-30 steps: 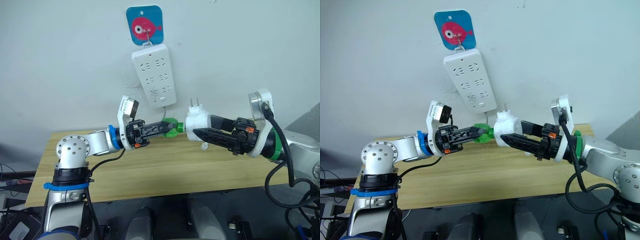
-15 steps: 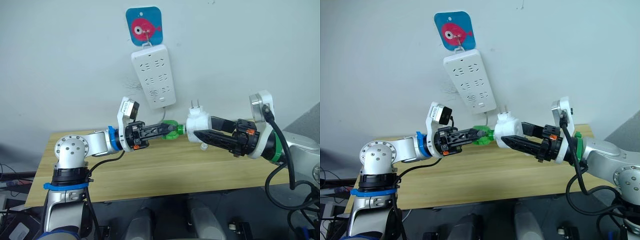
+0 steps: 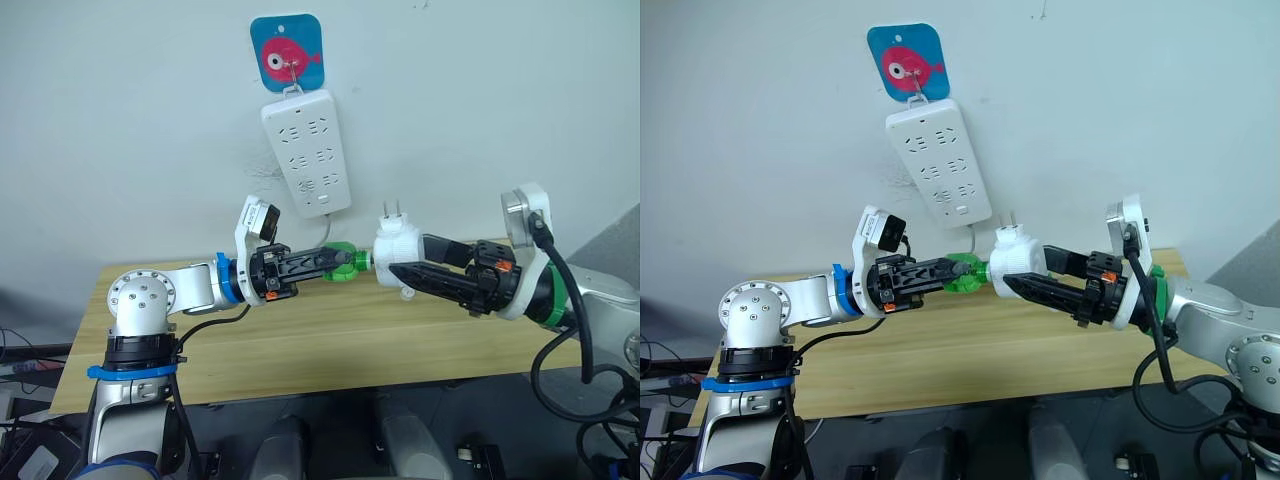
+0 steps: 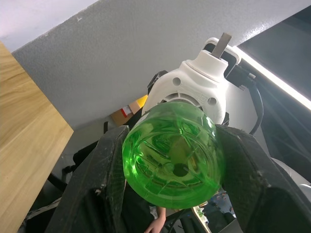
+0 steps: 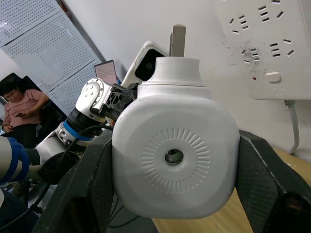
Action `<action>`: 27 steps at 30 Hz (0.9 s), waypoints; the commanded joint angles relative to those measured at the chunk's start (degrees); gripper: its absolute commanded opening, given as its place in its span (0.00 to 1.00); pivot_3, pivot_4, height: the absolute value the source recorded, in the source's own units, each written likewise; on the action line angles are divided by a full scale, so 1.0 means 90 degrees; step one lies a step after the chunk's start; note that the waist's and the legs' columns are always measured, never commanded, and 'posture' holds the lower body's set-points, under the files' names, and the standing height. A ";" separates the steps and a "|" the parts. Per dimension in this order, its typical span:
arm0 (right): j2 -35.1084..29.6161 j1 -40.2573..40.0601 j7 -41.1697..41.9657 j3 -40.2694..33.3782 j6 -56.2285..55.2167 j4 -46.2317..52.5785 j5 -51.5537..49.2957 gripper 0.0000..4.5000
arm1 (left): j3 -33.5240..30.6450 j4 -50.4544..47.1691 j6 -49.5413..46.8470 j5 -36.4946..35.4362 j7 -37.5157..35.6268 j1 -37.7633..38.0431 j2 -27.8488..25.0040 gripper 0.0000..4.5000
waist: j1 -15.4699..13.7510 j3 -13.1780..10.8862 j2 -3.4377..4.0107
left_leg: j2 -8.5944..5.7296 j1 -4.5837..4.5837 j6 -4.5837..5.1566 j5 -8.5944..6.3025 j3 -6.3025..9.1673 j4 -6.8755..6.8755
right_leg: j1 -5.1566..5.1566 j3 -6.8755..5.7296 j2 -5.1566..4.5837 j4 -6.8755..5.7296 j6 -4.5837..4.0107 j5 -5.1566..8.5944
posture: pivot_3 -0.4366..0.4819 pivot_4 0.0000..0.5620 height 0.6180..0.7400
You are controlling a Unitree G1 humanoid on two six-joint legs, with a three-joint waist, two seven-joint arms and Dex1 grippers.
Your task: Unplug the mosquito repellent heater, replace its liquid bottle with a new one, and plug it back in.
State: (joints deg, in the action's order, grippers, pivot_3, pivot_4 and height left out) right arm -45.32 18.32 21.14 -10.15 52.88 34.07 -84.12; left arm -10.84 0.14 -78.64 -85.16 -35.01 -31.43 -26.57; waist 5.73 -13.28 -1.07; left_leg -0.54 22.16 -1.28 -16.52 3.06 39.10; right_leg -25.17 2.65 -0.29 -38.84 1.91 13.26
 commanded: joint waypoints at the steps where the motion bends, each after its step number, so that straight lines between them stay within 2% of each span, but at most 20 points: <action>1: -0.0172 -0.0096 0.0102 -0.0044 0.0077 0.0207 -0.0319 0.66 | -0.0035 -0.0162 0.0018 -0.0499 -0.0068 -0.0184 0.0129 0.54 | -0.0001 0.0000 0.0000 | 0.0000 0.0000 0.0000 0.0000 -0.0001 0.0000 | 0.0000 0.0000 0.0000 0.0000 0.0000 0.0000 | 0.27 0.29 1.00; 8: -0.0229 -0.0148 0.0010 -0.0011 0.0003 0.0200 -0.0484 0.66 | -0.0033 -0.0084 0.0015 -0.0764 0.0105 -0.0203 0.0108 0.54 | -0.0001 0.0012 -0.0014 | 0.0000 -0.0005 0.0000 0.0000 -0.0002 0.0000 | 0.0001 0.0002 0.0001 -0.0002 0.0000 0.0000 | 0.28 0.30 1.00; 18: -0.0041 0.0175 -0.0343 0.0223 -0.0091 0.0217 -0.0485 0.66 | 0.0276 -0.0691 0.0384 -0.0053 -0.0098 0.0086 0.0177 0.54 | -0.0003 0.0012 -0.0014 | 0.0000 -0.0007 0.0000 0.0000 -0.0003 0.0000 | 0.0002 0.0004 0.0001 -0.0002 0.0000 0.0000 | 0.28 0.30 1.00; 27: 0.0040 0.0338 -0.0690 0.0418 -0.0017 0.0204 -0.0495 0.66 | 0.0419 -0.0844 0.0472 0.0031 -0.0280 0.0177 0.0235 0.54 | -0.0008 0.0013 -0.0016 | 0.0000 -0.0006 0.0000 0.0000 -0.0005 0.0000 | 0.0002 0.0003 0.0001 -0.0003 0.0000 0.0000 | 0.28 0.29 1.00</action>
State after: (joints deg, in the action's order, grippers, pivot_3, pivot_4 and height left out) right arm -45.52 20.07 15.35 -7.67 52.98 34.06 -86.85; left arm -9.58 -2.78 -73.42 -83.50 -35.67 -29.25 -25.24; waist 5.66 -13.16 -1.21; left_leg -0.54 22.11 -1.28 -16.52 3.01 39.09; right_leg -25.16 2.68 -0.28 -38.86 1.91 13.26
